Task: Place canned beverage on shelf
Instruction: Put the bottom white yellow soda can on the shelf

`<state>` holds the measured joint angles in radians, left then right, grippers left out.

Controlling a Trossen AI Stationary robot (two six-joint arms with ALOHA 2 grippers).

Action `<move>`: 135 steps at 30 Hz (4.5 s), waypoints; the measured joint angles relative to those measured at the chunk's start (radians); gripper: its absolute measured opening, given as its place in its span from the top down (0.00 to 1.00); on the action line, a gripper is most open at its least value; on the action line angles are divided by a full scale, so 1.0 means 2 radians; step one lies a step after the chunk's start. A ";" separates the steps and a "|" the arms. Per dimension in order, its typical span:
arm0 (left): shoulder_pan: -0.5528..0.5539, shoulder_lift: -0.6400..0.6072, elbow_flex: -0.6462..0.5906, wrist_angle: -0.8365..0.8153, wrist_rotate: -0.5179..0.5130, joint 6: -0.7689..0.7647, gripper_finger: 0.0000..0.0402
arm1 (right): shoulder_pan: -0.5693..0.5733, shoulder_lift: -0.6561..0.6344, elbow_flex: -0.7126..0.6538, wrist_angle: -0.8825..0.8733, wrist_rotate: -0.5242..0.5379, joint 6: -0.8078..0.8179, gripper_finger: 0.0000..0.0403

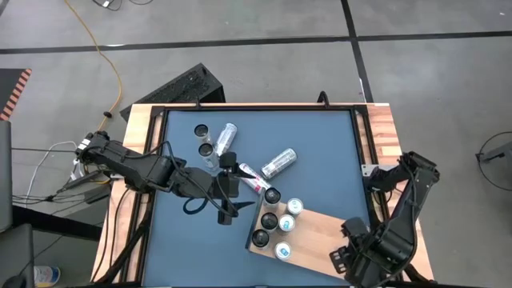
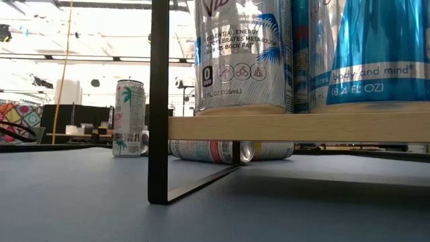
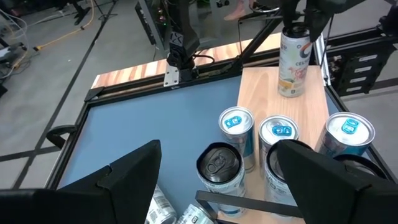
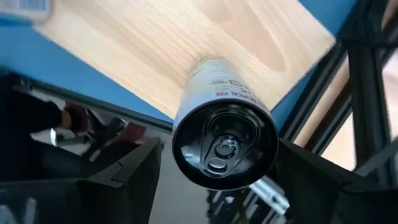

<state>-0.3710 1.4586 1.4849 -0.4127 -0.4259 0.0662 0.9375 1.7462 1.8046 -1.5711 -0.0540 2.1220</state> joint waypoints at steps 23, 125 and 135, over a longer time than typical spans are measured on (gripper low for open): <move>0.000 0.000 0.000 0.000 0.001 -0.003 0.23 | -0.010 0.005 0.000 0.000 -0.026 -0.175 0.28; 0.001 0.000 0.000 -0.013 0.000 -0.014 0.23 | 0.040 0.037 0.000 0.001 -0.038 -0.431 0.38; 0.001 0.000 0.000 -0.013 0.001 -0.013 0.23 | 0.037 0.037 0.000 0.008 -0.038 -0.429 0.27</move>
<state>-0.3695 1.4590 1.4849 -0.4384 -0.4248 0.0402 1.0119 1.8206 1.8050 -1.5550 -0.1295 1.2637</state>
